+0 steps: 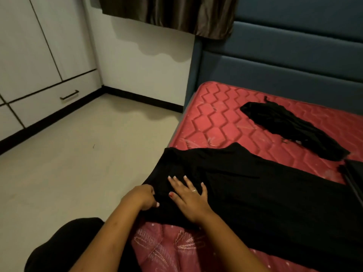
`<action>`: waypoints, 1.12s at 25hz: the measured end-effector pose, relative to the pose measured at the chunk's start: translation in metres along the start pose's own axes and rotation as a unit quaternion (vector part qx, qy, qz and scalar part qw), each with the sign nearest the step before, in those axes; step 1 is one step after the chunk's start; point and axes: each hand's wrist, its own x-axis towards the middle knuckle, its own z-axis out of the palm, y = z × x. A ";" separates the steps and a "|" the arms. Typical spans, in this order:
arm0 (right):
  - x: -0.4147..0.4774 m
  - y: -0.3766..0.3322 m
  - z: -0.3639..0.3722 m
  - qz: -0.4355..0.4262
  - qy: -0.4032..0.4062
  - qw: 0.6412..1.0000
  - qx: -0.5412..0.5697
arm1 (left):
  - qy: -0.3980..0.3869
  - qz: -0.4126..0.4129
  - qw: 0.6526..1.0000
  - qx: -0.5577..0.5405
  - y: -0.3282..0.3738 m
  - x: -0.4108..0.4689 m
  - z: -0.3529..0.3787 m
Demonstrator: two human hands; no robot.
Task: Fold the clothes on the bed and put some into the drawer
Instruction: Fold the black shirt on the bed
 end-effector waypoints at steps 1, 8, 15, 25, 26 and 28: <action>0.012 0.002 -0.002 -0.001 0.016 1.000 -0.019 | -0.019 -0.002 1.000 0.012 0.002 0.003 -0.002; 0.071 0.020 -0.014 0.057 0.127 0.988 -0.062 | -0.104 0.021 0.994 -0.016 0.001 0.015 -0.012; 0.052 0.048 -0.053 0.144 0.169 0.975 0.015 | -0.144 -0.035 0.989 0.023 -0.010 0.010 -0.014; 0.025 0.032 -0.072 0.069 0.043 0.993 0.089 | -0.092 0.270 0.957 0.049 0.036 -0.035 0.018; 0.014 0.030 -0.068 0.009 0.064 0.992 0.112 | -0.092 0.270 0.957 0.043 0.038 -0.034 0.020; -0.011 0.033 -0.056 -0.086 0.126 0.983 0.103 | -0.094 0.242 0.966 0.006 0.036 -0.028 0.016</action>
